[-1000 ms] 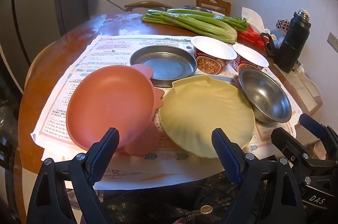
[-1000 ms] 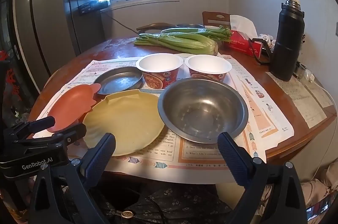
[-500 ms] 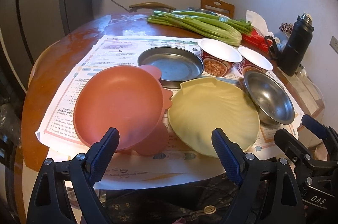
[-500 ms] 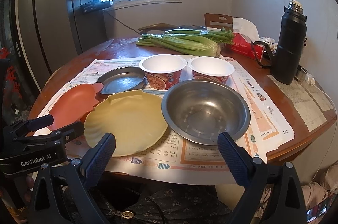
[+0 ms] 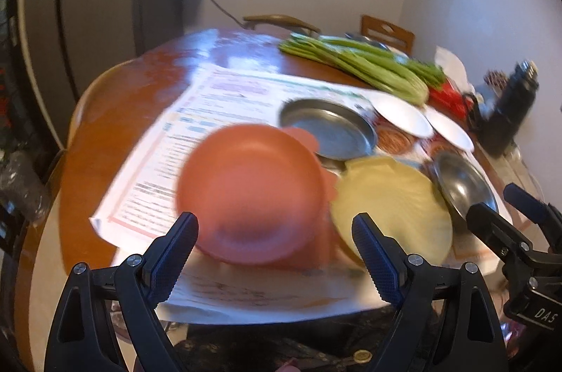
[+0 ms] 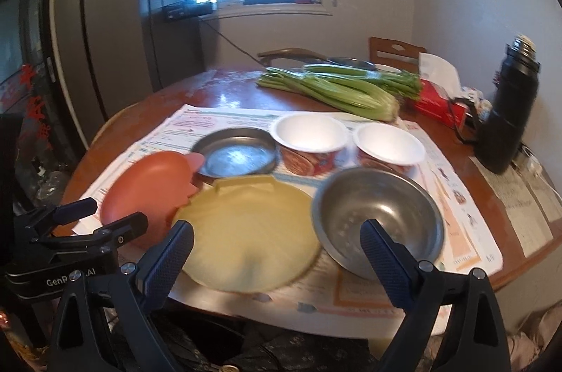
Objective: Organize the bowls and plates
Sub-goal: 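Grasp the pink plate rim with the left gripper and lift it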
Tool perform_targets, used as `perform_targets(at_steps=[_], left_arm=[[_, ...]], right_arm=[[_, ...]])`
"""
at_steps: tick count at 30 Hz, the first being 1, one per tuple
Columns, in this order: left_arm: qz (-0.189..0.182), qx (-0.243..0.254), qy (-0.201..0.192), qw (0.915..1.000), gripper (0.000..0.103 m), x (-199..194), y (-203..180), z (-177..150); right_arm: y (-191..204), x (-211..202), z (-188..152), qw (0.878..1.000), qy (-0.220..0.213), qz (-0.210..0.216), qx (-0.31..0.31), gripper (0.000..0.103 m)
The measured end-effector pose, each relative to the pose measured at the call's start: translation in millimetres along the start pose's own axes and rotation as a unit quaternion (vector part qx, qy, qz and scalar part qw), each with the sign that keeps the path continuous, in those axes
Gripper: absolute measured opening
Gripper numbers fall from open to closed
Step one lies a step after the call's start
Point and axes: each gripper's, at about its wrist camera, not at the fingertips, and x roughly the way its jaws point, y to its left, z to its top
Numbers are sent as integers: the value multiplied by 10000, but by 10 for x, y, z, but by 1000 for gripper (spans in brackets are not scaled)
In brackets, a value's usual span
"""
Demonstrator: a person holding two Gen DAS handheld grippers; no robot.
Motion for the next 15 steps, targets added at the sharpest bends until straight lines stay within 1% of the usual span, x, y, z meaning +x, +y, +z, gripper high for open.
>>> perform_targets(at_steps=[2, 3, 6, 9, 13, 15], left_arm=[[37, -216, 84, 9997, 90, 4, 141, 25], [-9, -354, 110, 9993, 90, 23, 212, 29], [86, -498, 182, 9986, 90, 35, 379, 40], [143, -679, 328, 9971, 90, 107, 554, 19], [10, -897, 609, 9941, 90, 254, 704, -27], [-45, -966, 750, 9925, 90, 326, 719, -42]], right_arm=[[60, 33, 71, 9999, -23, 97, -89, 96], [92, 59, 99, 9998, -14, 178, -117, 96], [179, 168, 187, 9986, 117, 487, -165, 96], [296, 270, 251, 9976, 184, 602, -301, 96], [455, 442, 317, 9960, 264, 690, -507, 96], [524, 562, 353, 9947, 367, 751, -606, 96]])
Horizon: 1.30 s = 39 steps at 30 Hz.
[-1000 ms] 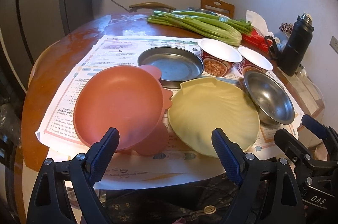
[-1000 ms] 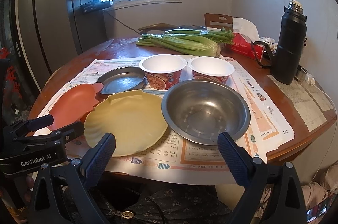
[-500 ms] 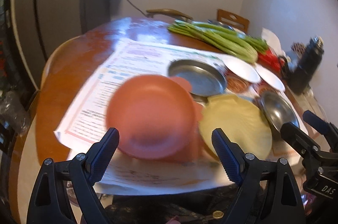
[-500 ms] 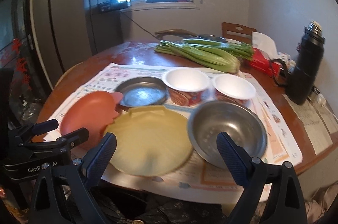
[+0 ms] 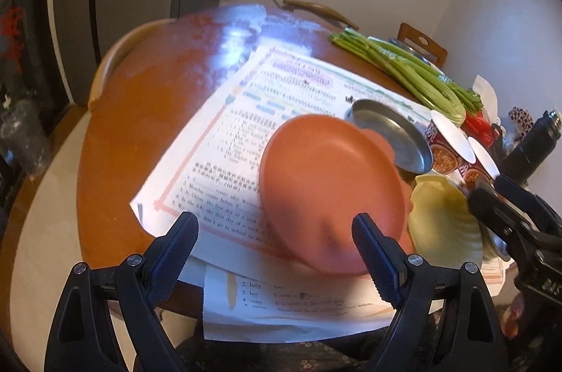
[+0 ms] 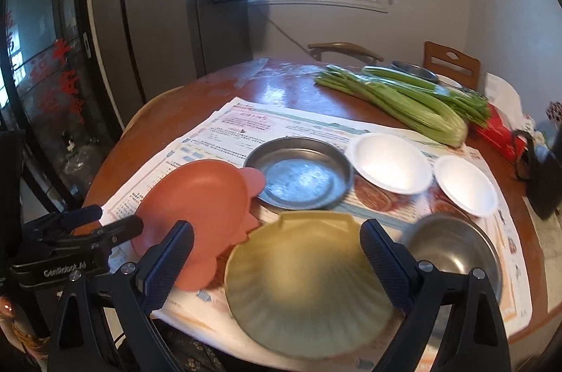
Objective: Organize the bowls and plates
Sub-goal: 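Grasp the pink plate rim with the left gripper and lift it, then carry the pink plate with the left gripper toward the table edge and lower it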
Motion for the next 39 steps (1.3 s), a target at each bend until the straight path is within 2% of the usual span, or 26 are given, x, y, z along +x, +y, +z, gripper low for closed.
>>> perform_targets(at_steps=[6, 8, 14, 19, 21, 23, 25, 27, 30, 33, 35, 39], left_arm=[[-56, -33, 174, 9998, 90, 139, -10, -10], [-92, -46, 209, 9997, 90, 173, -20, -8], [-73, -1, 274, 9996, 89, 256, -45, 2], [-173, -162, 398, 9989, 86, 308, -20, 34], [-193, -225, 406, 9987, 85, 310, -19, 48], [-189, -243, 394, 9987, 80, 310, -25, 49], [-85, -243, 367, 9990, 61, 311, -32, 50], [-95, -270, 352, 9990, 58, 313, -24, 50], [-209, -357, 375, 9984, 39, 324, -1, 50], [-237, -450, 358, 9981, 38, 334, 1, 52], [-300, -454, 376, 9978, 34, 350, -8, 56], [-266, -456, 349, 9980, 33, 363, -20, 61]], right_arm=[[97, 390, 127, 9992, 304, 21, -269, 91], [83, 527, 163, 9988, 436, 62, -231, 85], [46, 843, 219, 9968, 741, 229, -187, 78], [75, 987, 262, 9963, 770, 210, -317, 70], [96, 1023, 268, 9963, 741, 258, -360, 70], [122, 1071, 265, 9957, 784, 293, -407, 66], [149, 1112, 257, 9950, 824, 297, -490, 64], [169, 1151, 256, 9944, 826, 324, -568, 62], [192, 1181, 243, 9936, 858, 392, -623, 58], [223, 1194, 243, 9929, 853, 460, -693, 55], [237, 1209, 245, 9923, 865, 514, -718, 51], [270, 1183, 237, 9927, 804, 482, -760, 50]])
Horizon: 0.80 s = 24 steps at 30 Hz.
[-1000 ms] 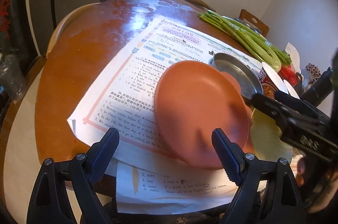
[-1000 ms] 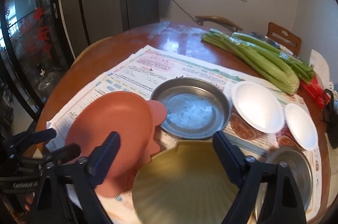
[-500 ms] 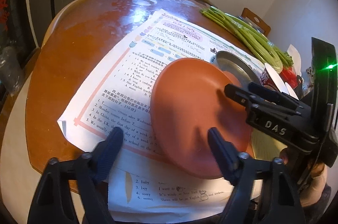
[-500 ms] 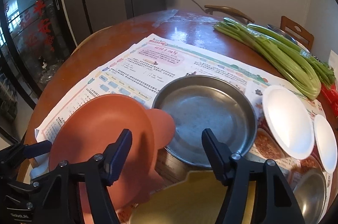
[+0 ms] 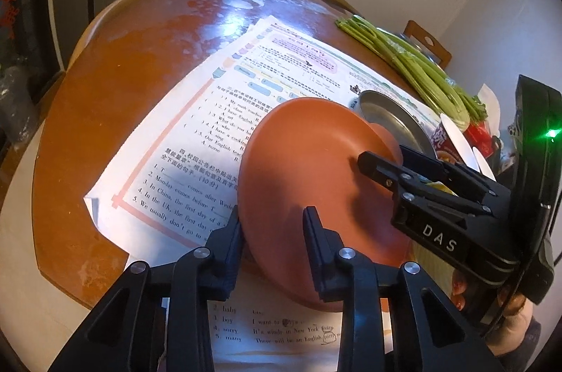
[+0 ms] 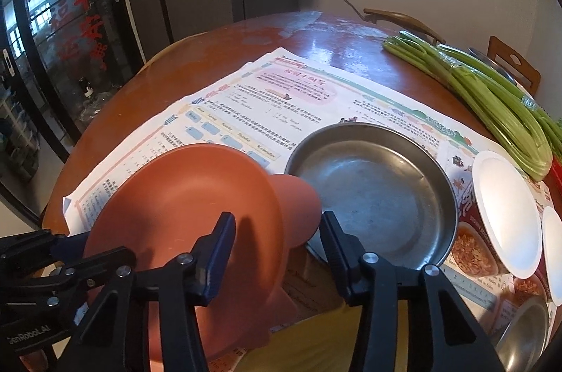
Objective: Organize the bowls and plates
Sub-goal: 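Carry the pink plate with the left gripper toward the table edge and lower it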
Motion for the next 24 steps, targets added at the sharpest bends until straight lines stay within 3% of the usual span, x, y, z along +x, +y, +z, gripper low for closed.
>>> perform_targets(at_steps=[6, 13, 24], left_arm=[[-60, -110, -11, 9999, 33, -5, 61, 57], [-25, -165, -299, 9994, 34, -127, 155, 264], [184, -160, -564, 9981, 34, -138, 349, 723]], right_arm=[[0, -95, 11, 9999, -59, 64, 99, 50], [98, -232, 159, 9997, -197, 57, 145, 50], [256, -38, 373, 9994, -27, 170, 294, 51]])
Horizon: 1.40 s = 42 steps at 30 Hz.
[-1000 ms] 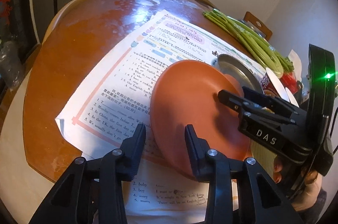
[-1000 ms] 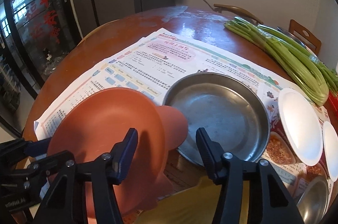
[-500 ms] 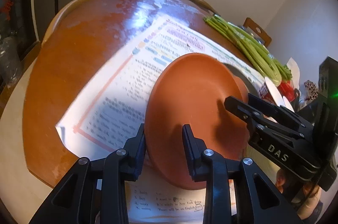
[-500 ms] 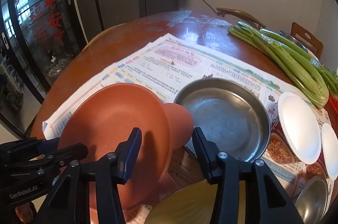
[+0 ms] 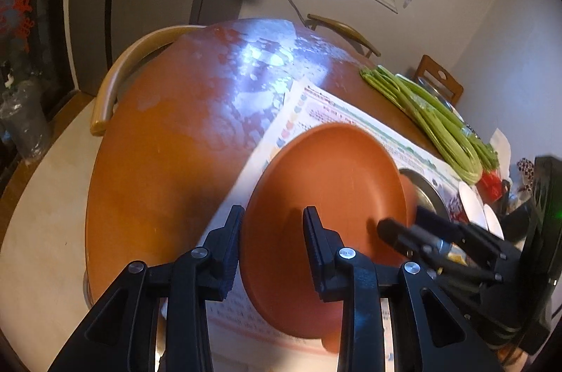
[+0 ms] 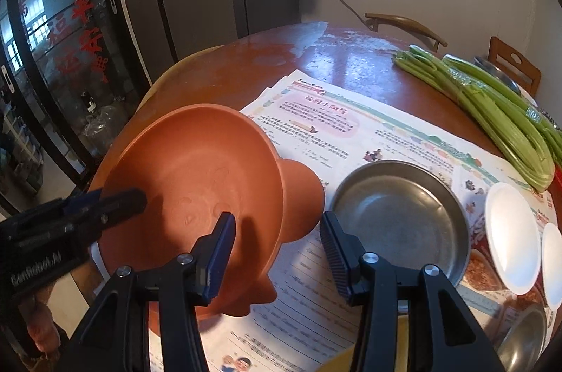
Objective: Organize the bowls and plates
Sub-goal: 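Carry the pink plate with the left gripper toward the table edge and lower it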
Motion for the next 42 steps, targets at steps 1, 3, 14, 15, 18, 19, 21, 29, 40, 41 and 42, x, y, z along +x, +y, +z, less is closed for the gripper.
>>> perform_targets(at_steps=[1, 3, 14, 15, 18, 19, 21, 29, 40, 41, 42], left_arm=[[5, 5, -8, 10000, 34, 25, 5, 37], [0, 28, -30, 10000, 34, 61, 15, 82], [-10, -42, 153, 9999, 35, 413, 102, 327], [1, -40, 163, 9999, 36, 434, 111, 334], [30, -34, 209, 9998, 36, 504, 132, 371], [35, -17, 233, 9997, 36, 533, 127, 381], [22, 35, 265, 9996, 36, 580, 106, 394], [25, 107, 376, 9992, 36, 713, 47, 359], [383, 285, -186, 9987, 40, 372, 29, 368], [385, 316, -242, 9985, 42, 322, 2, 362], [392, 346, -280, 9982, 46, 278, -22, 357]], right_arm=[[4, 13, 6, 10000, 12, -2, 8, 51], [10, 40, 19, 10000, 12, -34, 24, 51], [23, 192, 67, 9998, 114, -97, 113, 51], [30, 202, 63, 9998, 117, -108, 114, 51], [20, 220, 62, 9998, 117, -84, 154, 51], [18, 225, 58, 9998, 112, -84, 155, 51], [2, 232, 51, 9997, 112, -52, 187, 51], [29, 238, 33, 9996, 145, 158, 168, 51], [-34, 80, 1, 9991, -16, 276, 316, 51], [-39, 58, 2, 9990, -36, 287, 332, 51], [-52, 19, -4, 9988, -72, 312, 359, 51]])
